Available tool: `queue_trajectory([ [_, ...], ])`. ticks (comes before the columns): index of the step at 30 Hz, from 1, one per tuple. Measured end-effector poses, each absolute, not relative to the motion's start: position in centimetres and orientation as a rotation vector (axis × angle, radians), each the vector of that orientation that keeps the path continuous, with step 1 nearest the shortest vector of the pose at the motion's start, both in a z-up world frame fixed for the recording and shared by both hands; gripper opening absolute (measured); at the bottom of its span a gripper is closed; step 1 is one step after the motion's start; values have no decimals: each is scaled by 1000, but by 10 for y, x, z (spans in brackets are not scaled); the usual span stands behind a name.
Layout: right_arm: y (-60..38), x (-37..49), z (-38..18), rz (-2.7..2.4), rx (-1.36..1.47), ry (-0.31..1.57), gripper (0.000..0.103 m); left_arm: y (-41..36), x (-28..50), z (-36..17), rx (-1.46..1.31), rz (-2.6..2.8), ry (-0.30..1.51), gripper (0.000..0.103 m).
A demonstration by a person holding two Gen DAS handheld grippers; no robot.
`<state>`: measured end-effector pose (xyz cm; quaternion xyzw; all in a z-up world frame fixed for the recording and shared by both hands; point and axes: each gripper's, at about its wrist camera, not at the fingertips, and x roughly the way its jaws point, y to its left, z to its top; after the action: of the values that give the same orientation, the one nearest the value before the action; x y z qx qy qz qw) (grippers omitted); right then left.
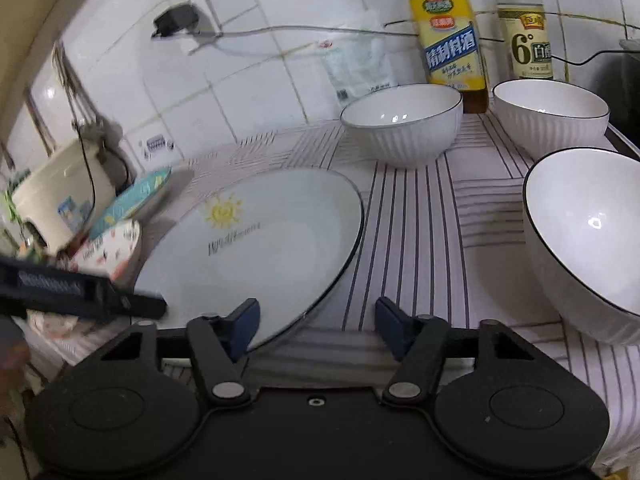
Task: Organize plates and bowls
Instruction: 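Move both grippers to the white sun plate rim and close them, then lift the white sun plate with both grippers toward the bowls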
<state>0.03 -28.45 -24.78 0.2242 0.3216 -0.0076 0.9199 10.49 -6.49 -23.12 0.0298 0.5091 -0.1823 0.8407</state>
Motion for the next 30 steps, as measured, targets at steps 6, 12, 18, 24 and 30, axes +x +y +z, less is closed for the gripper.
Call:
queue_trajectory([
  [6, -292, 10, -253, -14, 537, 648, 27, -67, 103, -235, 24, -429, 1010, 34],
  [12, -295, 9, -260, -4, 570, 626, 27, -67, 98, -241, 3, -424, 944, 34],
  [18, -292, 13, -254, 49, 457, 646, 30, -66, 99, -239, 38, -462, 945, 34],
  [24, -290, 14, -250, 80, 435, 643, 30, -65, 98, -221, 105, -470, 869, 34],
  [30, -289, 30, -238, 95, 453, 590, 30, -58, 127, -201, 108, -491, 855, 34],
])
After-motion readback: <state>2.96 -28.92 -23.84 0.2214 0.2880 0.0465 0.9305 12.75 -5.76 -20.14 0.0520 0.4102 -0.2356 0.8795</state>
